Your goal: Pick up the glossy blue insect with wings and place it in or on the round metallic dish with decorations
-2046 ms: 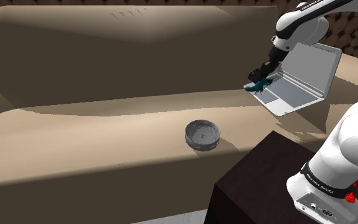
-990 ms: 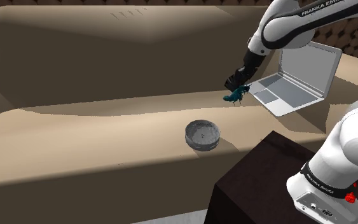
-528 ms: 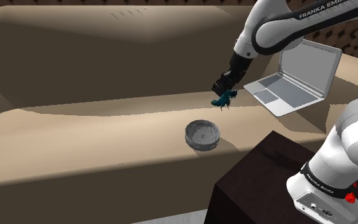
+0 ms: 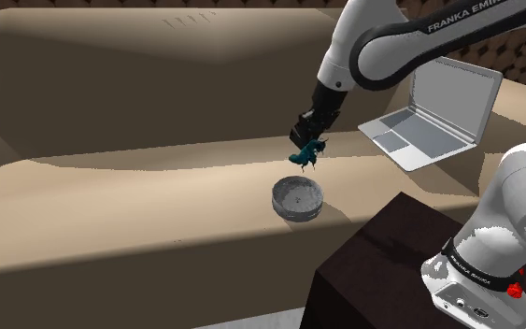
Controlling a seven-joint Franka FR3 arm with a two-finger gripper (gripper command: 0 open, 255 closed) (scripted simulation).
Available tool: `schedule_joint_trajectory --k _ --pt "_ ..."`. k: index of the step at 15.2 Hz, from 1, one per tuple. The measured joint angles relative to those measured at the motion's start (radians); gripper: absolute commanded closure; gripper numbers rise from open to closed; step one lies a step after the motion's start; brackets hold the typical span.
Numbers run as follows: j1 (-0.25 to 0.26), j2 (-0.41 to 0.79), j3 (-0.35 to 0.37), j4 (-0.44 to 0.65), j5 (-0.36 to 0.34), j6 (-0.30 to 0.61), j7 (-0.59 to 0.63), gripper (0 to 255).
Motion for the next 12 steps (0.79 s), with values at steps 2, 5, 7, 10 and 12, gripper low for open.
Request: schedule_joint_trajectory --k 2,5,7,10,12 --pt "0.003 0.016 0.005 -0.009 0.003 0.024 0.005 255" --pt "0.006 0.037 0.006 -0.031 0.006 0.069 0.006 255" --pt "0.008 0.055 0.005 -0.048 0.009 0.103 0.003 255" --pt "0.01 0.08 0.003 -0.071 0.013 0.151 -0.002 255" --pt "0.012 0.102 0.002 -0.084 0.016 0.185 -0.005 255"
